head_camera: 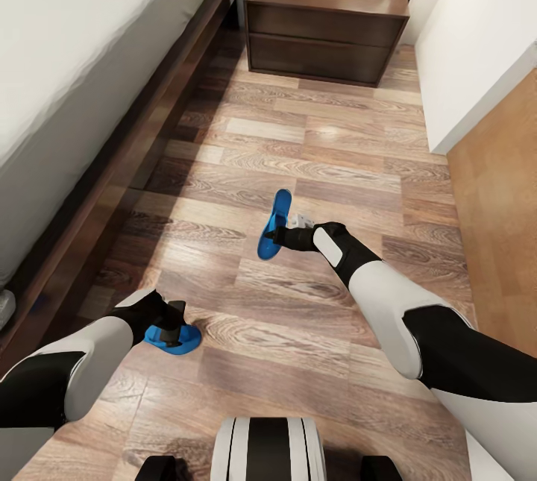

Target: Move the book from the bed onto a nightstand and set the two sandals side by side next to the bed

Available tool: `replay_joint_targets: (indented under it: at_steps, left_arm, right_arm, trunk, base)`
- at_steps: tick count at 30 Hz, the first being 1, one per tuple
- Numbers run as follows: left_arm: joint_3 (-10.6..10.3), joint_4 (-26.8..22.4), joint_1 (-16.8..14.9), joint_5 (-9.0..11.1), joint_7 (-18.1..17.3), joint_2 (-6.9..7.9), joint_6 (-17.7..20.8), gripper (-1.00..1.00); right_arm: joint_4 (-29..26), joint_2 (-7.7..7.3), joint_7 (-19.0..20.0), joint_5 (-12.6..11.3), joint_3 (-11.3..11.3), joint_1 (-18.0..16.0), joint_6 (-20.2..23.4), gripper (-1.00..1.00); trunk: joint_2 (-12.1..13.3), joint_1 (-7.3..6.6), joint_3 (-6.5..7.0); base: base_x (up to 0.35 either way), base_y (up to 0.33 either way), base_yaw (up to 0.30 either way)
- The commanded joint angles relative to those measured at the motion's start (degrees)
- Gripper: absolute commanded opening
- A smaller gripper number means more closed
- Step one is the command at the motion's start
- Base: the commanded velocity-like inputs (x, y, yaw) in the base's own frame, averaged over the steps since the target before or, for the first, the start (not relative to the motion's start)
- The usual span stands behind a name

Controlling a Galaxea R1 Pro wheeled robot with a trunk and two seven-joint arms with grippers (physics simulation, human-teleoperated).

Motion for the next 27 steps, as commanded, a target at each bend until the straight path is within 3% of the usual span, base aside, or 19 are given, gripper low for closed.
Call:
replay_joint_targets:
  at_steps: [1, 19, 20, 27]
  left_arm:
    - [0.2, -0.1, 0.0, -0.3, 0.3, 0.01, 0.3, -1.0]
    - [0.2, -0.1, 0.0, -0.3, 0.0, 0.01, 0.4, -1.0]
    - [0.2, -0.1, 0.0, -0.3, 0.0, 0.01, 0.4, 1.0]
    - [0.1, -0.1, 0.0, -0.3, -0.1, 0.01, 0.6, 1.0]
  right_arm:
    - [0.0, -0.03, 0.1, 0.1, 0.3, 0.0, 0.2, -1.0]
    - [0.0, -0.03, 0.1, 0.1, 0.3, 0.0, 0.2, -1.0]
    - [0.0, -0.03, 0.1, 0.1, 0.3, 0.0, 0.2, -1.0]
    - [0.0, -0.03, 0.1, 0.1, 0.3, 0.0, 0.2, -1.0]
  trunk:
    - [0.0, -0.03, 0.2]
    - [0.0, -0.03, 0.2]
    - [0.0, -0.03, 0.2]
    - [0.0, -0.03, 0.2]
  base:
    - [0.0, 0.0, 0.0]
    - [0.0, 0.0, 0.0]
    - [0.0, 0.0, 0.0]
    - [0.0, 0.0, 0.0]
